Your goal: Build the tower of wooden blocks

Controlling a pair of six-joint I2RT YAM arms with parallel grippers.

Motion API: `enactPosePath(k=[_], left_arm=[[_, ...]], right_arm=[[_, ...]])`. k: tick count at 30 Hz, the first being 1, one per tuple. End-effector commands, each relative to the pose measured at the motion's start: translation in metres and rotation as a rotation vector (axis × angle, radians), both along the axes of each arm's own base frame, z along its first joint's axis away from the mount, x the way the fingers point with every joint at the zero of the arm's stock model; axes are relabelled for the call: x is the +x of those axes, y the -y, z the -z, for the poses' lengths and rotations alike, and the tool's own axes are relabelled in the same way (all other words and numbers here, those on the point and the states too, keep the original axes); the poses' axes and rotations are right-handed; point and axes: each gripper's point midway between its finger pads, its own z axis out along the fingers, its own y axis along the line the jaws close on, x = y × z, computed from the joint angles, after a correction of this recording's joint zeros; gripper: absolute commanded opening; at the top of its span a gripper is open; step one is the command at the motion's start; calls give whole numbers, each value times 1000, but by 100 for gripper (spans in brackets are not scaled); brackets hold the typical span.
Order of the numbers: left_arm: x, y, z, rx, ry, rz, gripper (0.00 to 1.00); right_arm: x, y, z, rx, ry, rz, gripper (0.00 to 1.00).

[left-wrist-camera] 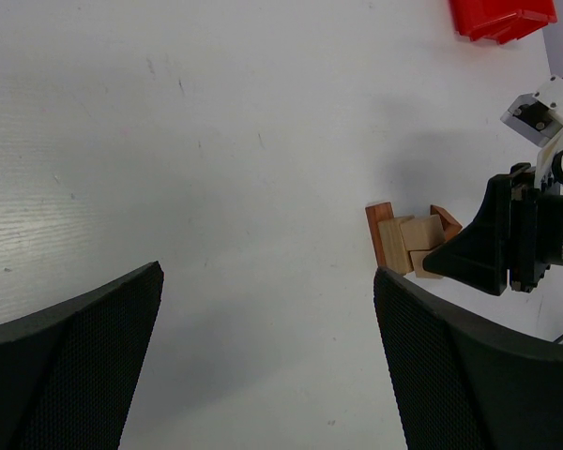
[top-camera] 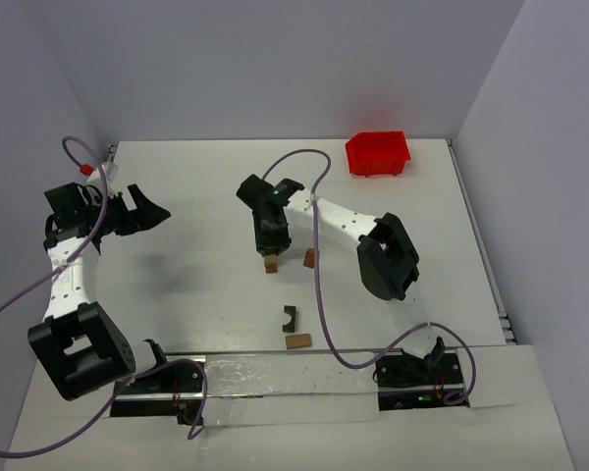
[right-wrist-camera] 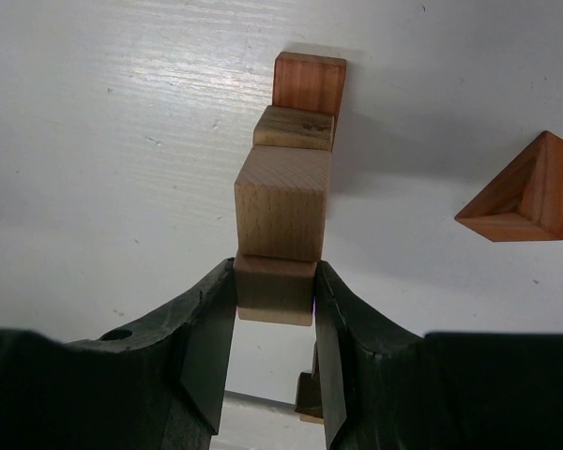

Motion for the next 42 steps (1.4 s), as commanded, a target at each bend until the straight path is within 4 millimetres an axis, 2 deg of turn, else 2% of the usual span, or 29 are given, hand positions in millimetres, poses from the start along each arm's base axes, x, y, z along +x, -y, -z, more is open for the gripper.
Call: enactPosePath(k=[1,42], left_arm=[[5,-2,-8,10,51,19,99],[8,-3,-7,4,48,26,99]], right_arm=[[10,-6,-12,29,25,33,0],[15,-5,-5,31,3,45,0]])
